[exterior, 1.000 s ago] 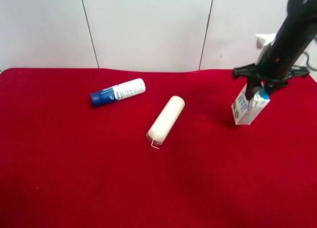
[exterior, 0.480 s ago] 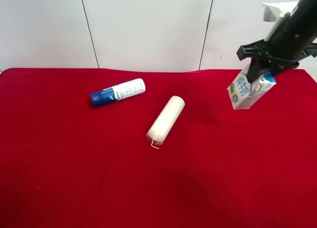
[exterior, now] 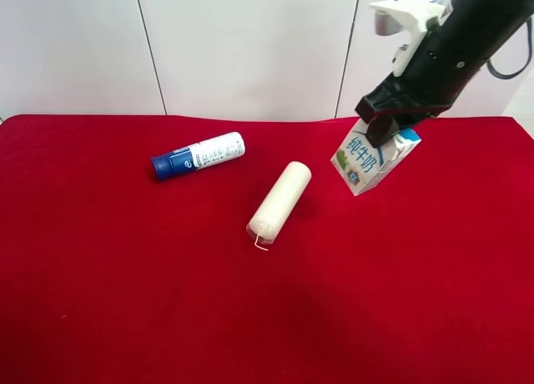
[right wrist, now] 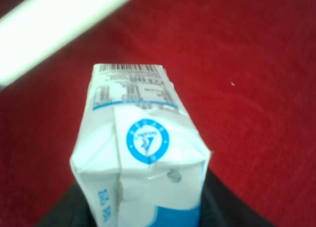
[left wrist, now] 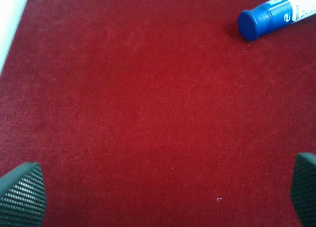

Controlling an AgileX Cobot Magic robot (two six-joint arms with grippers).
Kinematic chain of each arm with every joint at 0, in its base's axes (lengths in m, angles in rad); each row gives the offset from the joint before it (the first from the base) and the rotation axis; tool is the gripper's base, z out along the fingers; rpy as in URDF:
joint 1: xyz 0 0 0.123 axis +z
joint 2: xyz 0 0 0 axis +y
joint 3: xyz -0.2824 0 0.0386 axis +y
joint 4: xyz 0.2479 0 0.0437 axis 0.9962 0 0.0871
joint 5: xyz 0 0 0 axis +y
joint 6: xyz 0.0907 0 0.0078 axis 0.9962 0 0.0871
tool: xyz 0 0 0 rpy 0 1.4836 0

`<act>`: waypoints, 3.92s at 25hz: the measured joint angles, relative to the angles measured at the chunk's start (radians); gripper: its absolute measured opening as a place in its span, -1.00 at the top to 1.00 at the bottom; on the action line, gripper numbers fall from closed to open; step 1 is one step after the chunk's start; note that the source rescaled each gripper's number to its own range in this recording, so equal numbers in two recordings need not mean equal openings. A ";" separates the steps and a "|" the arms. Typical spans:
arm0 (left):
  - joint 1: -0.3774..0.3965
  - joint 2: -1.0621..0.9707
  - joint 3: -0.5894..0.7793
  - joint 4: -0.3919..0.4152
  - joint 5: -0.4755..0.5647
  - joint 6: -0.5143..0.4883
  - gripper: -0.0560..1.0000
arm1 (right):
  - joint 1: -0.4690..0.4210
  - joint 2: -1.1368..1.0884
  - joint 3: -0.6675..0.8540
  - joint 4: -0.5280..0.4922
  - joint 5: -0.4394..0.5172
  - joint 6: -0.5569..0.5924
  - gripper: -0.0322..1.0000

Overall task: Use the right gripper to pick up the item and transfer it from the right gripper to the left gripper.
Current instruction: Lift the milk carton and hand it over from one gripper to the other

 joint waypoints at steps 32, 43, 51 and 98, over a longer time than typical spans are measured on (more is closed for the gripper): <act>-0.442 0.609 -0.165 -0.472 0.105 0.305 -1.00 | 0.234 0.000 0.000 0.422 0.038 -0.618 0.94; -0.621 0.942 -0.265 -0.472 0.025 0.446 -1.00 | 0.234 -0.001 0.000 0.552 0.153 -0.761 0.94; -0.672 1.104 -0.413 -0.479 0.005 0.525 -1.00 | 0.234 -0.001 0.000 0.662 0.175 -0.849 0.94; -0.681 1.143 -0.428 -0.552 -0.070 0.588 0.80 | 0.234 -0.002 0.000 0.967 0.169 -1.063 0.94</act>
